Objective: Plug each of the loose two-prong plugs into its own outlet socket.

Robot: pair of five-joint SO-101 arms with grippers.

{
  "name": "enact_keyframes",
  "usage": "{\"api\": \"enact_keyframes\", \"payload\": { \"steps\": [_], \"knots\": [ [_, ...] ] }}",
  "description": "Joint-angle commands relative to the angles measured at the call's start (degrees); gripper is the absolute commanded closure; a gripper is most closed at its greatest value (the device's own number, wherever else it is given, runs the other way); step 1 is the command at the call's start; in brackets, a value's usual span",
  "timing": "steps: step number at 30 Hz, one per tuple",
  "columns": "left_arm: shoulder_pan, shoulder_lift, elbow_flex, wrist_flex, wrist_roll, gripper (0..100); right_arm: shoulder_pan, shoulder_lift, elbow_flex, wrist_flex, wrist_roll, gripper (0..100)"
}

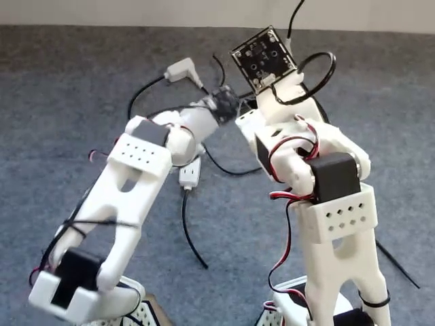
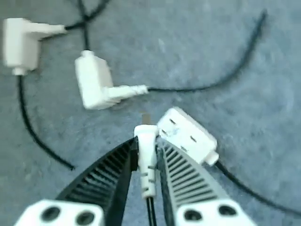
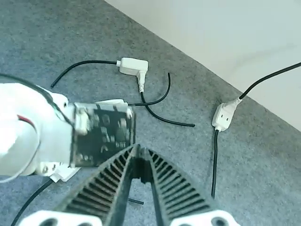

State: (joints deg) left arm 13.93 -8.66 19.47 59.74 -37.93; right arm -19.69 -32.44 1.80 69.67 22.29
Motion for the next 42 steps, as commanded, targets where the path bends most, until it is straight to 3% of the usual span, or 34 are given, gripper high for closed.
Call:
{"api": "enact_keyframes", "payload": {
  "steps": [1, 9, 20, 26, 32, 42],
  "knots": [
    [1.10, 2.24, -4.26, 3.25, -11.87, 99, 0.48, -1.63, -0.48, -1.36, -0.44, 99.1],
    [1.98, 2.77, -4.09, 8.97, -30.24, 99, 0.48, -1.63, -0.48, -1.36, -0.35, 99.1],
    [2.95, 6.81, -4.97, 12.04, -42.11, 99, 1.19, -1.71, -0.48, -1.27, -0.26, 99.1],
    [-0.75, 15.87, -14.11, 11.87, -42.81, 99, 2.86, -1.80, -0.57, -1.80, -0.26, 99.1],
    [-0.75, 18.33, -26.59, 20.84, -42.81, 99, 2.86, -1.80, -0.57, -2.07, -0.44, 99.1],
    [-1.63, 29.93, -35.47, 23.91, -42.81, 99, 2.95, -1.98, -0.57, -2.07, -0.26, 99.1]
  ]
}}
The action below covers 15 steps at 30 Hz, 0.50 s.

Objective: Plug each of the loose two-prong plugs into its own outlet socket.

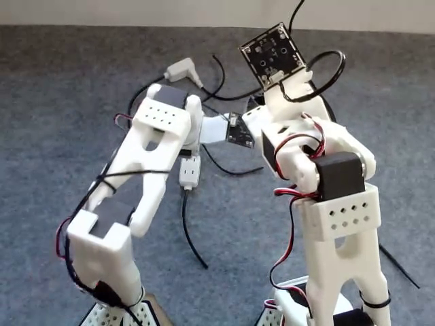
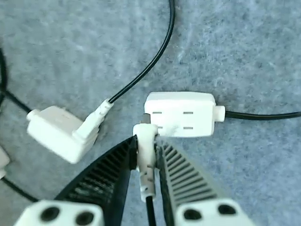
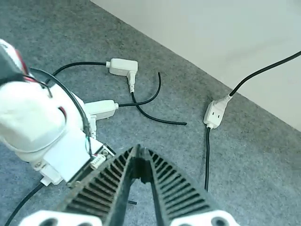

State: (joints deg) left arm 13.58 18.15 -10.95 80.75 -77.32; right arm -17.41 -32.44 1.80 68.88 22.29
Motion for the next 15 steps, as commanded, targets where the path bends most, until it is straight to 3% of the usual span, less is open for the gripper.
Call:
{"api": "enact_keyframes", "payload": {
  "steps": [1, 8, 15],
  "knots": [
    [-1.27, 4.26, -6.29, 4.31, -3.43, 99, 0.66, -1.98, -0.57, -1.27, -0.26, 99.1],
    [-2.68, 9.98, -15.16, 10.99, -3.43, 99, 0.66, -1.80, -0.57, -1.27, -0.18, 99.1],
    [-3.30, 13.93, -16.04, 11.08, -3.43, 99, 0.66, -1.80, -0.57, -1.27, -0.18, 99.1]
  ]
}}
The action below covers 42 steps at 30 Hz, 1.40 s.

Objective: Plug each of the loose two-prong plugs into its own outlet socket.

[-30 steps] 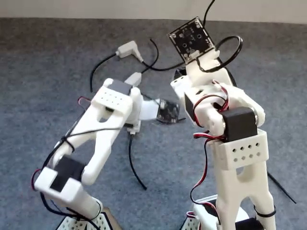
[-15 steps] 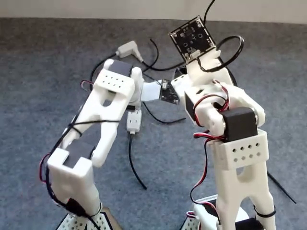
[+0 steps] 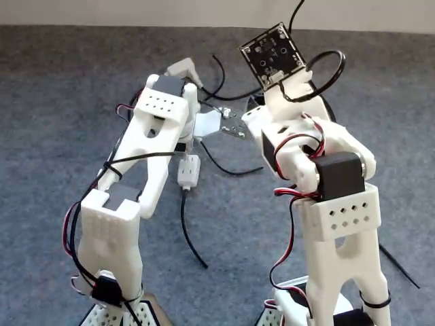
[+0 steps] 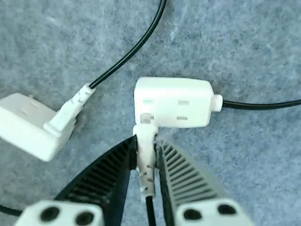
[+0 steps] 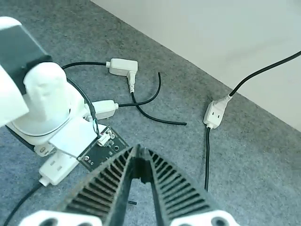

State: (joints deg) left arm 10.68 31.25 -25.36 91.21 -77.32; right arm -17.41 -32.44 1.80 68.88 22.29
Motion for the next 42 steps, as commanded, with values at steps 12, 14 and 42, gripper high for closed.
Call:
{"api": "enact_keyframes", "payload": {
  "steps": [12, 14, 42],
  "knots": [
    [1.10, 1.10, -9.19, 6.42, -3.34, 99, 0.66, -1.80, -0.57, -1.27, -0.18, 99.1],
    [0.84, 1.19, -11.56, 8.00, -3.34, 99, 0.66, -1.80, -0.57, -1.27, -0.18, 99.1],
    [4.09, 1.71, -4.88, 8.09, -3.34, 99, 0.66, -2.07, -0.57, -1.27, -0.18, 99.1]
  ]
}}
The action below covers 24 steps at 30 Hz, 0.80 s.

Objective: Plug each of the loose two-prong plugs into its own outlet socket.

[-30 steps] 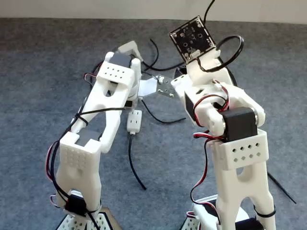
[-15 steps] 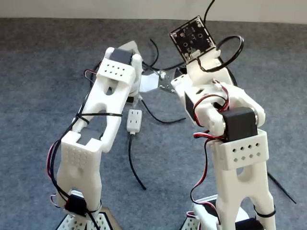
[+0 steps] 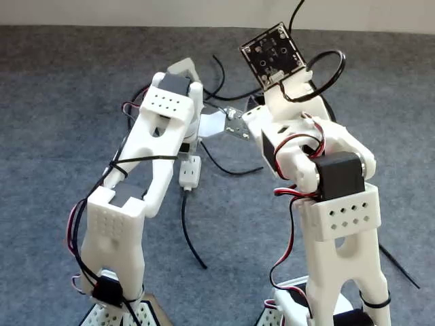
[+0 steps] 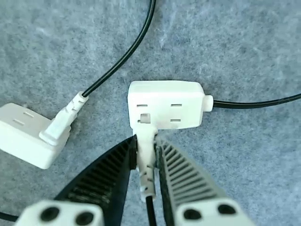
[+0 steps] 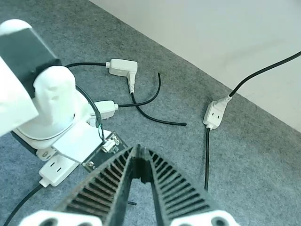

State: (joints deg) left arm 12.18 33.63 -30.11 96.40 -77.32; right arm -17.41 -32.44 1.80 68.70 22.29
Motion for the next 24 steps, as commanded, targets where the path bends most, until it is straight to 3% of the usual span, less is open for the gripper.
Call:
{"api": "enact_keyframes", "payload": {
  "steps": [1, 14, 24],
  "knots": [
    [2.86, -0.66, -0.13, 2.90, -3.34, 99, 0.66, -2.15, -0.57, -1.10, -0.18, 99.1],
    [2.51, -0.48, 0.13, 2.81, -3.34, 99, 0.75, -2.24, -0.57, -1.10, -0.18, 99.1],
    [3.03, 8.48, -0.31, 0.70, -3.25, 99, 3.30, -2.33, -0.57, -1.27, -0.09, 99.1]
  ]
}}
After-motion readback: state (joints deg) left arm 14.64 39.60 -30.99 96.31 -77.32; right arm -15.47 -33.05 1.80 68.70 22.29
